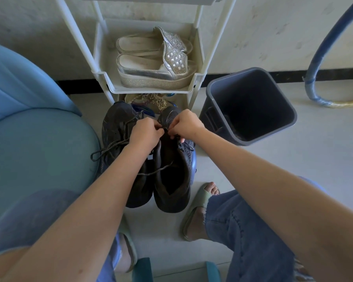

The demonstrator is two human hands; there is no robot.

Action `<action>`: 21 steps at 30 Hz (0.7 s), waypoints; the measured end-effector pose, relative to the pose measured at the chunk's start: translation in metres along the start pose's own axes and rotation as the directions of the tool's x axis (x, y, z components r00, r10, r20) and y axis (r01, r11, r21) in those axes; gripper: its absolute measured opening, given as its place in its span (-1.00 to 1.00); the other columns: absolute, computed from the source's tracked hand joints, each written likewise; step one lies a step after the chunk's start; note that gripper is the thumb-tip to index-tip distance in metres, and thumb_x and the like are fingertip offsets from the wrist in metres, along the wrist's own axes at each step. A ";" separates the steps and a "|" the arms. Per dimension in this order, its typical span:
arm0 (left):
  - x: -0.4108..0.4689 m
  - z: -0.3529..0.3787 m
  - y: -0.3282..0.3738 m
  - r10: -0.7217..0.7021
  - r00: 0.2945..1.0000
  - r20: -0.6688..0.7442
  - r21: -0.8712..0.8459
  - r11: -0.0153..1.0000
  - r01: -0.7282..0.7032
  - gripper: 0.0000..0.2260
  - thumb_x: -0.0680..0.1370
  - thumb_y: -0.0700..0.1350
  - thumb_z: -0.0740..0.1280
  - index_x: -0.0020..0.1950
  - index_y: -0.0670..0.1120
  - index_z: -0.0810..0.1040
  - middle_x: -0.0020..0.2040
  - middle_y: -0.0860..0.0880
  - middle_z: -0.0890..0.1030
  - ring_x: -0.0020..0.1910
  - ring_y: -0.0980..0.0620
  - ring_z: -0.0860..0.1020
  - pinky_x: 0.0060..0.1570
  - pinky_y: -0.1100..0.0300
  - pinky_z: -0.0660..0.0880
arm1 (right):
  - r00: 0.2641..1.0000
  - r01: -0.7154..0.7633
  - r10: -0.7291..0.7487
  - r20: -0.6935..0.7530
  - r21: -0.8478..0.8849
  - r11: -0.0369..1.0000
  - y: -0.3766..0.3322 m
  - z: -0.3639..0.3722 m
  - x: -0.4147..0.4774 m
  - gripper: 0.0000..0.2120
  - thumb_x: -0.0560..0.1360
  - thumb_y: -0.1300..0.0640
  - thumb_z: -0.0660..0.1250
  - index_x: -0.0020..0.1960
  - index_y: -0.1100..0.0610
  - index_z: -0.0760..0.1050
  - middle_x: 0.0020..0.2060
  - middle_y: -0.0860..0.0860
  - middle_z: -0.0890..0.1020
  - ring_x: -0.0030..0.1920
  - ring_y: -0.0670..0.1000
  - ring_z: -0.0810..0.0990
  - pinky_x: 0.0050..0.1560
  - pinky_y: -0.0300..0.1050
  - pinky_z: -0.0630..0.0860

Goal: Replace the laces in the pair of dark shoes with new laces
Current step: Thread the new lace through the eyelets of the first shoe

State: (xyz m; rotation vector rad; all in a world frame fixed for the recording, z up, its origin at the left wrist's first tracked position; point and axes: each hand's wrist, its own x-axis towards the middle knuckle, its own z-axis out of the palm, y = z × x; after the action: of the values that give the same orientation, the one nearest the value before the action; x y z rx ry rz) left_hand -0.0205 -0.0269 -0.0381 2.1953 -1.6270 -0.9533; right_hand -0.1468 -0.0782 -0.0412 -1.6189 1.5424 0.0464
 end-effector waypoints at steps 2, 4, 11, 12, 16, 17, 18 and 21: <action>0.000 -0.001 -0.001 0.011 1.000 0.014 0.009 1.000 -0.011 -0.75 0.57 -0.16 0.26 0.20 -0.13 0.61 0.14 -0.13 0.63 0.13 -0.10 0.55 0.14 0.09 0.45 | 0.999 -0.032 0.032 -0.001 -0.005 0.999 -0.002 0.000 0.000 -0.86 0.43 0.23 0.40 -0.04 0.25 0.65 -0.19 0.13 0.70 -0.22 0.10 0.69 0.01 0.03 0.63; 0.000 -0.001 -0.002 0.017 1.000 0.023 0.016 1.000 -0.017 -0.75 0.58 -0.17 0.24 0.21 -0.13 0.60 0.16 -0.13 0.61 0.15 -0.11 0.54 0.16 0.08 0.44 | 0.999 -0.042 0.042 -0.002 -0.005 0.999 -0.004 0.000 -0.001 -0.82 0.41 0.23 0.42 -0.01 0.26 0.63 -0.16 0.15 0.69 -0.19 0.11 0.68 0.01 0.05 0.63; 0.006 -0.003 0.002 -0.011 0.997 0.079 0.091 0.996 0.004 -0.75 0.59 -0.16 0.22 0.18 -0.12 0.63 0.11 -0.16 0.63 0.09 -0.14 0.55 0.04 0.11 0.43 | 0.989 -0.099 0.107 -0.102 0.074 0.992 -0.004 0.013 -0.004 -0.75 0.42 0.21 0.39 0.09 0.24 0.58 -0.03 0.14 0.65 -0.03 0.13 0.64 0.03 0.07 0.61; 0.007 -0.003 0.001 -0.013 0.997 0.081 0.085 0.996 0.006 -0.75 0.59 -0.16 0.22 0.18 -0.12 0.63 0.11 -0.16 0.63 0.09 -0.14 0.55 0.05 0.11 0.43 | 0.988 -0.104 0.112 -0.102 0.082 0.991 -0.005 0.013 -0.004 -0.75 0.42 0.20 0.39 0.09 0.24 0.58 -0.03 0.14 0.65 -0.03 0.13 0.64 0.03 0.08 0.61; 0.004 -0.003 0.000 0.008 0.997 0.076 0.060 0.998 -0.012 -0.75 0.59 -0.18 0.22 0.19 -0.11 0.62 0.13 -0.15 0.62 0.11 -0.13 0.55 0.09 0.08 0.44 | 0.989 -0.116 0.125 -0.079 0.103 0.988 -0.008 0.010 -0.005 -0.79 0.41 0.23 0.38 0.04 0.26 0.59 -0.09 0.14 0.67 -0.07 0.13 0.66 -0.02 0.02 0.63; 0.004 -0.004 0.000 0.009 0.997 0.082 0.059 0.998 -0.014 -0.75 0.59 -0.18 0.22 0.20 -0.10 0.62 0.12 -0.15 0.62 0.09 -0.13 0.56 0.09 0.08 0.44 | 0.988 -0.120 0.130 -0.084 0.113 0.986 -0.009 0.011 -0.005 -0.79 0.41 0.23 0.38 0.03 0.26 0.59 -0.09 0.14 0.67 -0.07 0.13 0.66 -0.03 0.02 0.63; 0.004 -0.005 -0.001 0.008 0.996 0.090 0.059 0.998 -0.014 -0.75 0.59 -0.17 0.22 0.20 -0.09 0.62 0.11 -0.15 0.63 0.07 -0.13 0.56 0.08 0.07 0.45 | 0.986 -0.125 0.137 -0.095 0.123 0.984 -0.009 0.012 -0.005 -0.79 0.41 0.23 0.39 0.03 0.26 0.59 -0.09 0.14 0.66 -0.07 0.13 0.65 -0.03 0.02 0.63; 0.005 -0.006 0.000 0.005 0.994 0.114 0.069 0.998 -0.012 -0.75 0.59 -0.15 0.23 0.19 -0.07 0.62 0.08 -0.15 0.63 0.04 -0.14 0.57 0.06 0.06 0.46 | 0.978 -0.143 0.168 -0.120 0.191 0.971 -0.008 0.016 -0.007 -0.80 0.38 0.24 0.42 -0.01 0.26 0.62 -0.11 0.14 0.67 -0.07 0.14 0.65 0.00 0.05 0.62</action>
State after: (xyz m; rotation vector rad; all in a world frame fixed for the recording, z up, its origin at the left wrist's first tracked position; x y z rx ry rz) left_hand -0.0154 -0.0329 -0.0352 2.2139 -1.7430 -1.0522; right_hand -0.1332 -0.0642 -0.0428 -1.3796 1.7237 -0.1186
